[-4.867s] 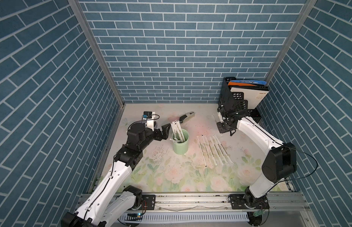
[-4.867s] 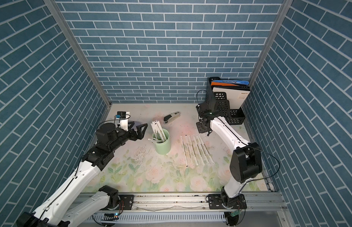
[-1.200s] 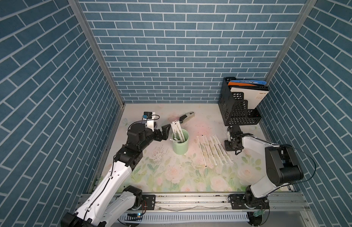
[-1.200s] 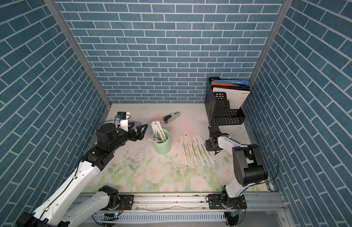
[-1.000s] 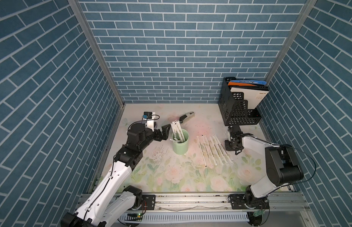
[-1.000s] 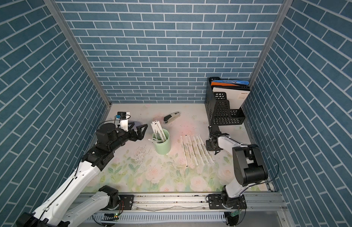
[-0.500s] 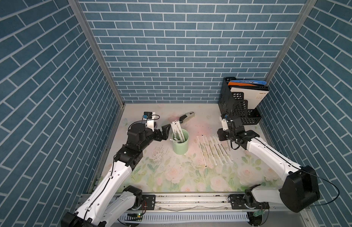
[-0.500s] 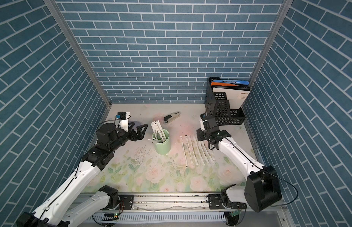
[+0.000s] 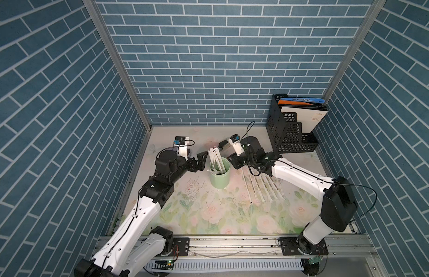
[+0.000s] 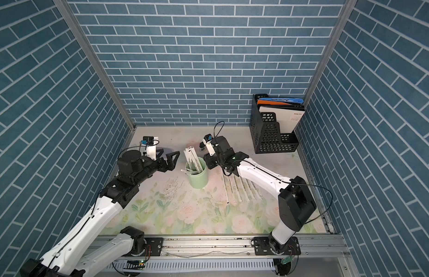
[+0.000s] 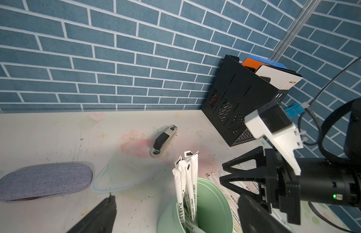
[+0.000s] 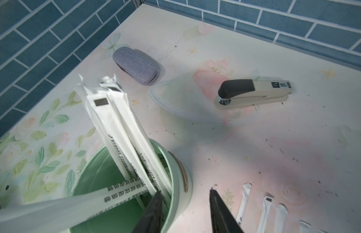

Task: Take the straws out of the storage container
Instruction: Pick up the straw from the container.

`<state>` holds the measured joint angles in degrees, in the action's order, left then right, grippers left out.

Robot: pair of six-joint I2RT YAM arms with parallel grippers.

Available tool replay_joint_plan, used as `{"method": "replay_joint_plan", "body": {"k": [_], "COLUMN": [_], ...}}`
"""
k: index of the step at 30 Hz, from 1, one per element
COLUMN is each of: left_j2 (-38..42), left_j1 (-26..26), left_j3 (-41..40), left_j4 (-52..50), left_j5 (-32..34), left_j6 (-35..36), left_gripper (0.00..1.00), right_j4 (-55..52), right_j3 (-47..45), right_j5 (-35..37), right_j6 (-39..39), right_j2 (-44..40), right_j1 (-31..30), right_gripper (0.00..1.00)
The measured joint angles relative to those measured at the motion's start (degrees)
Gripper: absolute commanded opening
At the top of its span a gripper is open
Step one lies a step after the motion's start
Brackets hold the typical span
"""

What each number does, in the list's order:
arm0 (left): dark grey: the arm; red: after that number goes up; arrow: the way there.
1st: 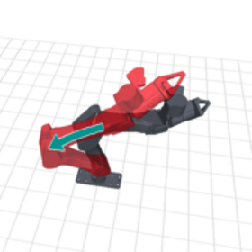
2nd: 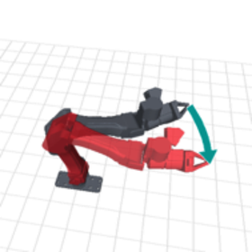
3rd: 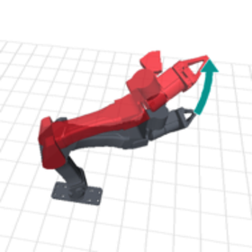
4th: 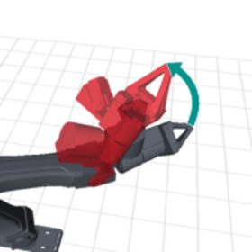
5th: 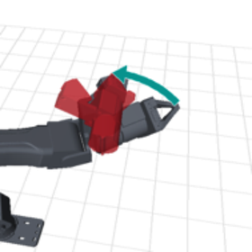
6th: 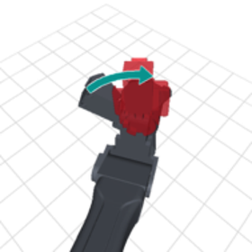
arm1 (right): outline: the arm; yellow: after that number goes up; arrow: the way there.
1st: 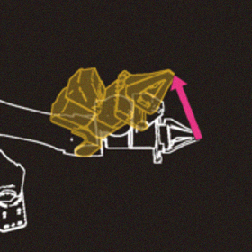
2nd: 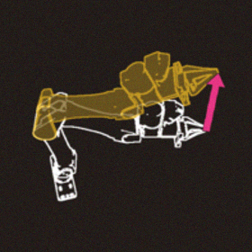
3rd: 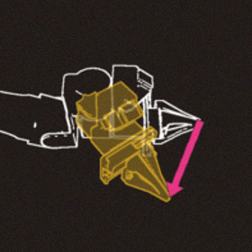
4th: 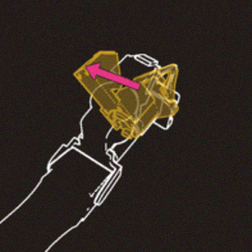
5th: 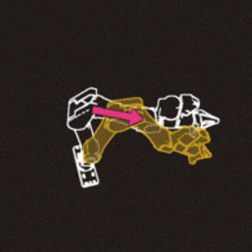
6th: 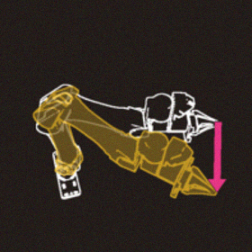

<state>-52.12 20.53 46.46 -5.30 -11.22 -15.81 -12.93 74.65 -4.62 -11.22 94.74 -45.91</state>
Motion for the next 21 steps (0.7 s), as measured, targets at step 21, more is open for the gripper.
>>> {"method": "replay_joint_plan", "body": {"k": [21], "left_j2": [-0.04], "left_j1": [0.0], "left_j3": [0.0], "left_j4": [-0.02], "left_j5": [0.04], "left_j6": [0.0], "left_gripper": [1.0], "right_j4": [0.94], "right_j3": [7.39], "right_j5": [-4.15], "right_j6": [2.62], "right_j2": [9.79], "right_j1": [-0.87], "right_gripper": [0.29]}}
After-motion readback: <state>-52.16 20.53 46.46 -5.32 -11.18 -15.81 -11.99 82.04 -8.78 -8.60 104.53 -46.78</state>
